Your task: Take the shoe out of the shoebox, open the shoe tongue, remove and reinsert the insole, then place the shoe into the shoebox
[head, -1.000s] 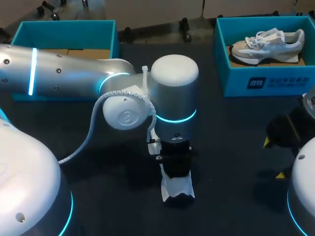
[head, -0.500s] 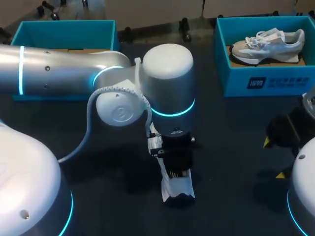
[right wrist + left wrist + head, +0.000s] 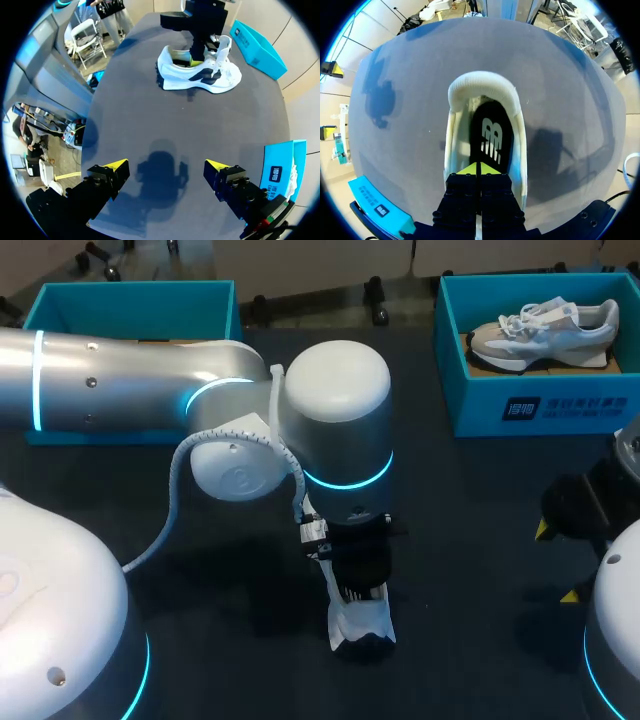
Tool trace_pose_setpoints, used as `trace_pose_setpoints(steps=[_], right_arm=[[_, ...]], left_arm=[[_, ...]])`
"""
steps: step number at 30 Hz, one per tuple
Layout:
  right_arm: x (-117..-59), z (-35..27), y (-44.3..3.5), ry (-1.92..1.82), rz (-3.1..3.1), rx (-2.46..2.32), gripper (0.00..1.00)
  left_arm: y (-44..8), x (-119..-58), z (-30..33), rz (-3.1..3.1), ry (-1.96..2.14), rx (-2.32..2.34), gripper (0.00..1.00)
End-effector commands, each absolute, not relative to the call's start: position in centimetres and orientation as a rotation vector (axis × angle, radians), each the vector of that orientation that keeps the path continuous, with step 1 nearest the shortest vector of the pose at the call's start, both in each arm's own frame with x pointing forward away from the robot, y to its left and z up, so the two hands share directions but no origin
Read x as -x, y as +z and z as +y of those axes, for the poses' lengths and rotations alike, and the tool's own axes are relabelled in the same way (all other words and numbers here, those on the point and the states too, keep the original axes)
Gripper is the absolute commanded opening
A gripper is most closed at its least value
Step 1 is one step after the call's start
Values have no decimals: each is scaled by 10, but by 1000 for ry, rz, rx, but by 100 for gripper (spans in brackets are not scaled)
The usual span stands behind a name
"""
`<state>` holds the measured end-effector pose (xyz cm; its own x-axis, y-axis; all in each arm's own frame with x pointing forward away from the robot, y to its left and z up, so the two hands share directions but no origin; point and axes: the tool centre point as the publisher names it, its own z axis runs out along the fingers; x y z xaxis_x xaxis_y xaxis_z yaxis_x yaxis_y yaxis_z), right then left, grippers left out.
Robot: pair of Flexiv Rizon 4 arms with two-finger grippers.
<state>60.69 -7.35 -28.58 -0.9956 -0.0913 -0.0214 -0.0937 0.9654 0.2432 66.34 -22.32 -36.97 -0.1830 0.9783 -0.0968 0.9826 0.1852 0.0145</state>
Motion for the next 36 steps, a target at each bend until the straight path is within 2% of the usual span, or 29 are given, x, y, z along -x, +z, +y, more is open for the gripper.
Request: trace_pose_setpoints(steps=[1, 3, 4, 5, 6, 7, 16, 20, 36], right_arm=[[-605, -74, -286, 384, 3100, 145, 100], [-605, -74, -286, 384, 3100, 145, 100], [-605, -74, -286, 384, 3100, 145, 100], [-605, -74, -286, 384, 3100, 145, 100], [-605, -74, -286, 384, 3100, 145, 100], [-605, -74, -286, 384, 3100, 145, 100], [-605, -74, -286, 384, 3100, 145, 100], [-605, -74, -286, 384, 3100, 145, 100], [-605, -74, -286, 384, 3100, 145, 100]], left_arm=[[-368, -662, -229, 2356, -35, -1938, 11], [-367, -663, -228, 2352, -33, -1940, 28], [-367, -663, -228, 2351, -31, -1943, 43], [-367, -663, -227, 2348, -23, -1944, 49], [-367, -663, -226, 2348, -20, -1944, 61], [-366, -663, -224, 2351, -14, -1943, 67], [-364, -671, -217, 2370, 30, -1929, 80], [-363, -679, -217, 2390, 20, -1925, 99], [-340, -700, -220, 2400, -59, -1913, 100]])
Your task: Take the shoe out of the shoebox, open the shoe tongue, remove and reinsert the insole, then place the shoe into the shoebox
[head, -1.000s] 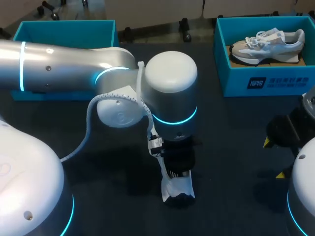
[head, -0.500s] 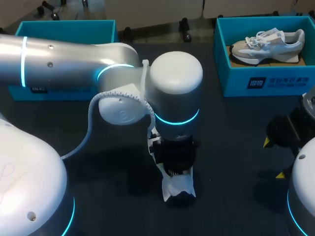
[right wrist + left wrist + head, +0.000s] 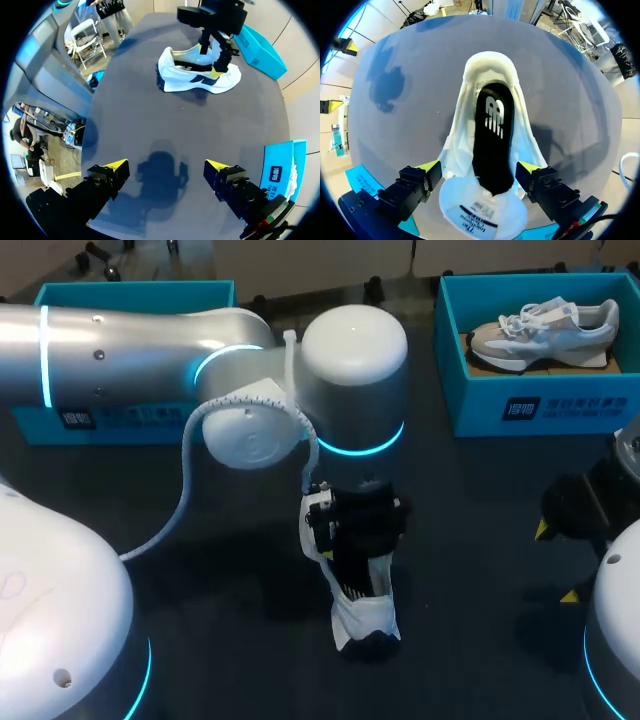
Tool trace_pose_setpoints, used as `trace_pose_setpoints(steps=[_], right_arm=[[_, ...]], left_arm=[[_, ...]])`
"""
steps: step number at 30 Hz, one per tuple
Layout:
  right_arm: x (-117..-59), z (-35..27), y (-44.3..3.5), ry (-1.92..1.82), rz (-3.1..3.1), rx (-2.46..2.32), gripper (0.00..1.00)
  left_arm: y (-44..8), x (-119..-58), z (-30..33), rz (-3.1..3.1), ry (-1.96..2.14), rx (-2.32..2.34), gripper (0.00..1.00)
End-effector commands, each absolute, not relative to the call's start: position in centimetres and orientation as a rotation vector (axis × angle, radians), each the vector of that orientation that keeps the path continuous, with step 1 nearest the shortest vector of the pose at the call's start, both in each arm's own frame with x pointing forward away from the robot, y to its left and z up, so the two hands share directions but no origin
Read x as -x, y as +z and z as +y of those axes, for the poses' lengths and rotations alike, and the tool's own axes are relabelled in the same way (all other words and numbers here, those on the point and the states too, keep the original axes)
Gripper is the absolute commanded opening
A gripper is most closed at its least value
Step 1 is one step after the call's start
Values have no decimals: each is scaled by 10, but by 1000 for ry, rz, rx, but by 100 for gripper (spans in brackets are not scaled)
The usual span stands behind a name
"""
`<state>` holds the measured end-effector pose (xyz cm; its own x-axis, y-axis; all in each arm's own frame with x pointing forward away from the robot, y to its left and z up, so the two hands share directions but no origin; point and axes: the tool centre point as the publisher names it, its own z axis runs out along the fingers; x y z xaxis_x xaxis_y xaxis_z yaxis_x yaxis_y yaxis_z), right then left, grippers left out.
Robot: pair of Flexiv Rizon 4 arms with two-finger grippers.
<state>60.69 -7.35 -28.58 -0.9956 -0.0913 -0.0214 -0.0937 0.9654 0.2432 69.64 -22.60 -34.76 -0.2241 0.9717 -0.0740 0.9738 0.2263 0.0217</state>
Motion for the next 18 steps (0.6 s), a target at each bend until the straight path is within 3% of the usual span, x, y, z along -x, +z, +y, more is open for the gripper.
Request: trace_pose_setpoints(steps=[1, 18], right_arm=[[-605, -74, -286, 384, 3100, 145, 100], [-605, -74, -286, 384, 3100, 145, 100]], left_arm=[[-339, -701, -219, 2399, -60, -1913, 100], [-312, -731, -209, 2419, -77, -1845, 100]])
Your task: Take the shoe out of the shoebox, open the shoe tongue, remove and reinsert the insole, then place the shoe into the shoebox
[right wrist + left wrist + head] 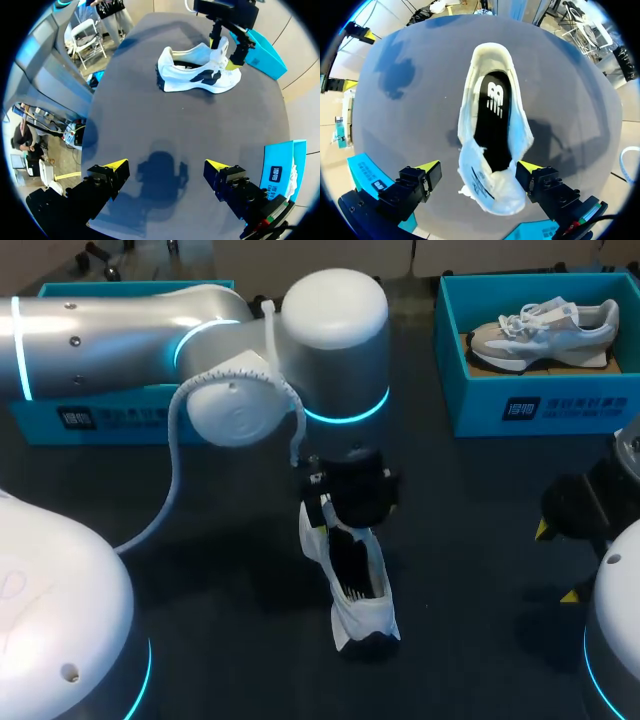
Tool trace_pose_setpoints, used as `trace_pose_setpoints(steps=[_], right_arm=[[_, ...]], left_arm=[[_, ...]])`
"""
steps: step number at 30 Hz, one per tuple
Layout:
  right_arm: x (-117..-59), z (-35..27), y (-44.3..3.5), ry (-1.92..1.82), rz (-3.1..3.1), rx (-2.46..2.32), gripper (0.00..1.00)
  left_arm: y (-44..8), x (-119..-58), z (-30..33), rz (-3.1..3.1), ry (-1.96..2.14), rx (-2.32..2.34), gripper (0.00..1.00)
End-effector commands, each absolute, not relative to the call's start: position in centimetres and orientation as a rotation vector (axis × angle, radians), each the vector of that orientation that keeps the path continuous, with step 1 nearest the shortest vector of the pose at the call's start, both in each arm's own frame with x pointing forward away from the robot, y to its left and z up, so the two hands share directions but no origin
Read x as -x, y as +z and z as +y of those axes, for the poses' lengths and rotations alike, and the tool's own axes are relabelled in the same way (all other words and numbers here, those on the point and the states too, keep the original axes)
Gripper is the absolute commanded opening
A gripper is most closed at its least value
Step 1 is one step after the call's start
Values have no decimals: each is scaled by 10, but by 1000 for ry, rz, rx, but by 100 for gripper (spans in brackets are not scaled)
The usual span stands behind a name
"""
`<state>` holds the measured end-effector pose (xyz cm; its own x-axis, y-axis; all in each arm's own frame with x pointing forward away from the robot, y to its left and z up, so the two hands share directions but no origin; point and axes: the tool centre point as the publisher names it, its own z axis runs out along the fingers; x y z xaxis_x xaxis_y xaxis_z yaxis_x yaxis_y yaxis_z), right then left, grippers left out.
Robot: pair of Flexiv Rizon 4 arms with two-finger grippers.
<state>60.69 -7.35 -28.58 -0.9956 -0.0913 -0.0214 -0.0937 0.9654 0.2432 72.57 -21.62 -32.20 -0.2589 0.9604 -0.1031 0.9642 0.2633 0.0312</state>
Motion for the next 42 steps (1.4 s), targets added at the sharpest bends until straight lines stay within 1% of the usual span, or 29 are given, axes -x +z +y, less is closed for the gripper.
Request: trace_pose_setpoints(steps=[1, 12, 21, 23, 24, 25, 27, 28, 32, 38, 42], right_arm=[[-605, -74, -286, 384, 3100, 145, 100], [-605, -74, -286, 384, 3100, 145, 100], [-605, -74, -286, 384, 3100, 145, 100], [-605, -74, -286, 384, 3100, 145, 100], [-605, -74, -286, 384, 3100, 145, 100], [-605, -74, -286, 384, 3100, 145, 100], [-605, -74, -286, 384, 3100, 145, 100], [-605, -74, -286, 384, 3100, 145, 100], [-605, -74, -286, 384, 3100, 145, 100], [-605, -74, -286, 384, 3100, 145, 100], [-605, -74, -286, 384, 3100, 145, 100]], left_arm=[[-310, -733, -209, 2421, -80, -1840, 100], [-289, -754, -198, 2450, -131, -1848, 100], [-277, -776, -210, 2460, -155, -1802, 100], [-277, -779, -212, 2452, -151, -1811, 92], [-277, -780, -213, 2452, -146, -1816, 60], [-278, -782, -213, 2448, -141, -1822, 47], [-278, -785, -214, 2439, -141, -1847, 38], [-279, -787, -214, 2435, -137, -1858, 37], [-279, -793, -215, 2431, -139, -1891, 40], [-289, -782, -211, 2436, -175, -1940, 33], [-297, -772, -207, 2431, -182, -1972, 32]])
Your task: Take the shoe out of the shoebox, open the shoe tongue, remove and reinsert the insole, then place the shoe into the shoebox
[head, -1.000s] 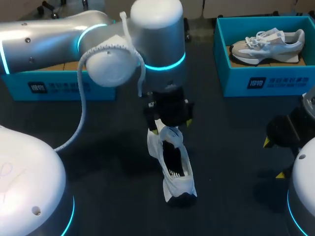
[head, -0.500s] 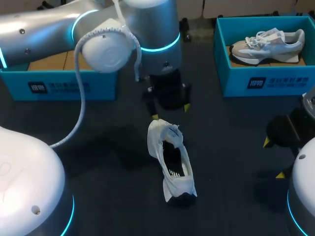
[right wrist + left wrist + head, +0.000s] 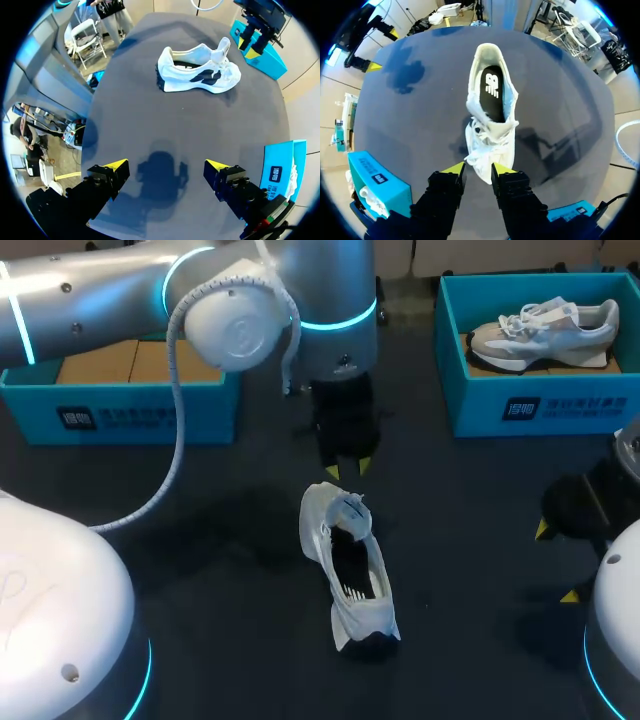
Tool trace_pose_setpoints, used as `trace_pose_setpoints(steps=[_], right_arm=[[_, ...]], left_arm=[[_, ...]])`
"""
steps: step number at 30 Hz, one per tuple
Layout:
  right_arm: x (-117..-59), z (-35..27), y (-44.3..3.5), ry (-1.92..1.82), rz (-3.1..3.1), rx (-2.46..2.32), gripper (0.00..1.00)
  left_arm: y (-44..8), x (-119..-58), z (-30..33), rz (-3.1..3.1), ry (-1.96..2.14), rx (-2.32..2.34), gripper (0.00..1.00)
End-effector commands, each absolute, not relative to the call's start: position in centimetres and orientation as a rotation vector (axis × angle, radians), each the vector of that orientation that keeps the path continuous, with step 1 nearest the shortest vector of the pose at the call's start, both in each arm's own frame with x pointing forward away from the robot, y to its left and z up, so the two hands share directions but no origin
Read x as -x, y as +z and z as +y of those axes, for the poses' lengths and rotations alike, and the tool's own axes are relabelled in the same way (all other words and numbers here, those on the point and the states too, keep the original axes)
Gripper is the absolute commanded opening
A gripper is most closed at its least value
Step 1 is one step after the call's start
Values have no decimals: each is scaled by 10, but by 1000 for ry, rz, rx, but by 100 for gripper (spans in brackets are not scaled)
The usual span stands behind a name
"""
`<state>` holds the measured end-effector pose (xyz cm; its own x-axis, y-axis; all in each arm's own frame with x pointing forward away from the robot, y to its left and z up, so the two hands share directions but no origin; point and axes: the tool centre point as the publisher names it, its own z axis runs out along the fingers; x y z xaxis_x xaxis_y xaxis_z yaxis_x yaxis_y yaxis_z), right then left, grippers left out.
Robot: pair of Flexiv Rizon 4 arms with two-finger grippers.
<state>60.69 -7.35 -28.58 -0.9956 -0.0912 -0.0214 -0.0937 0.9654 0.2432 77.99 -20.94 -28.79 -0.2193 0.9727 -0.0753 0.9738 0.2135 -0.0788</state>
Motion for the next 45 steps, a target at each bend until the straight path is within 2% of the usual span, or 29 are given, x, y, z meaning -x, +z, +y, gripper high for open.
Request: trace_pose_setpoints(steps=[1, 13, 16, 22, 33, 45], right_arm=[[-605, -74, -286, 384, 3100, 145, 100], [-605, -74, -286, 384, 3100, 145, 100], [-605, -74, -286, 384, 3100, 145, 100], [-605, -74, -286, 384, 3100, 145, 100], [-605, -74, -286, 384, 3100, 145, 100], [-605, -74, -286, 384, 3100, 145, 100]], left_arm=[[-298, -770, -207, 2431, -182, -1972, 32], [-314, -738, -193, 2472, -232, -1988, 31], [-319, -726, -192, 2470, -250, -2009, 27], [-326, -706, -190, 2450, -280, -2062, 26], [-302, -717, -201, 2423, -280, -2010, 31], [-325, -690, -200, 2428, -285, -2097, 25]])
